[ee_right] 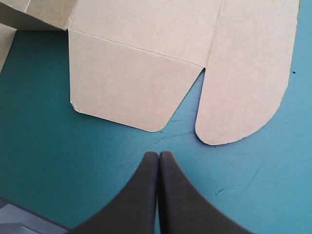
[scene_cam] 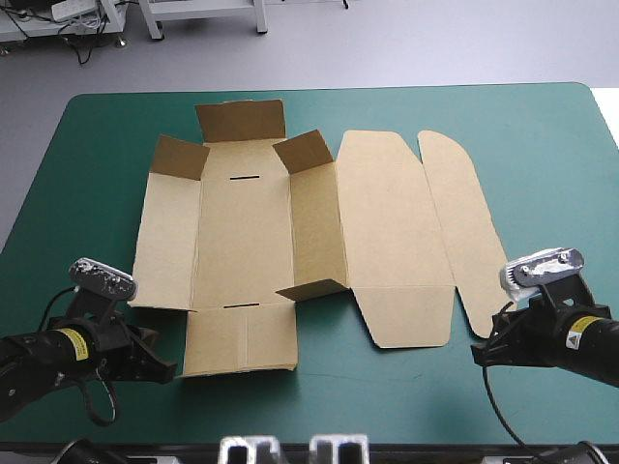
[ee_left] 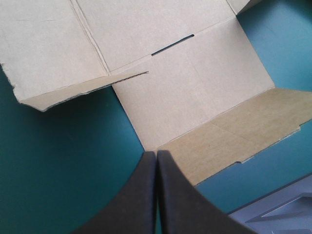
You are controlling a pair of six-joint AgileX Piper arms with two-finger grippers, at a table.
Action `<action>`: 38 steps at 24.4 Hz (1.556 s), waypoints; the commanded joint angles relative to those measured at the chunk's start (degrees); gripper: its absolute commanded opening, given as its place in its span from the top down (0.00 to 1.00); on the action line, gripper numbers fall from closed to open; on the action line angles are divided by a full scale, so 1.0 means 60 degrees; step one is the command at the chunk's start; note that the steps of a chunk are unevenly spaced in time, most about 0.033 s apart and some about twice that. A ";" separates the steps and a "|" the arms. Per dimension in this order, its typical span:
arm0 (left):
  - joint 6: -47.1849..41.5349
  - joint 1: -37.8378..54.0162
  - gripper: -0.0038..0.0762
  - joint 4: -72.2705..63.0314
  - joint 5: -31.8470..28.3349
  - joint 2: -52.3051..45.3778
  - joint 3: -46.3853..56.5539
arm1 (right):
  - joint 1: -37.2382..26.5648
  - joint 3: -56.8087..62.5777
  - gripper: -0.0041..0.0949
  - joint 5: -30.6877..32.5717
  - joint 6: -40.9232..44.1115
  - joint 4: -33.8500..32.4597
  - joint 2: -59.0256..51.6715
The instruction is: Fold the box
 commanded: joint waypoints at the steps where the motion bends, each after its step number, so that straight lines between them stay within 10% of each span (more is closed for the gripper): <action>1: 0.0005 0.0011 0.96 -0.0149 -0.0382 0.0005 -0.0305 | -0.0058 -0.0195 0.98 -0.0392 -0.0044 0.0087 0.0008; 29: 0.0620 0.0011 0.96 0.0027 -0.3004 0.1724 -0.0407 | -0.0058 -0.0195 0.98 -0.0398 -0.0063 0.0148 0.0008; 38: 0.1292 0.0011 0.93 0.1399 -0.2319 0.3725 -0.2739 | -0.0058 -0.0195 0.98 -0.0338 -0.0063 0.0148 0.0008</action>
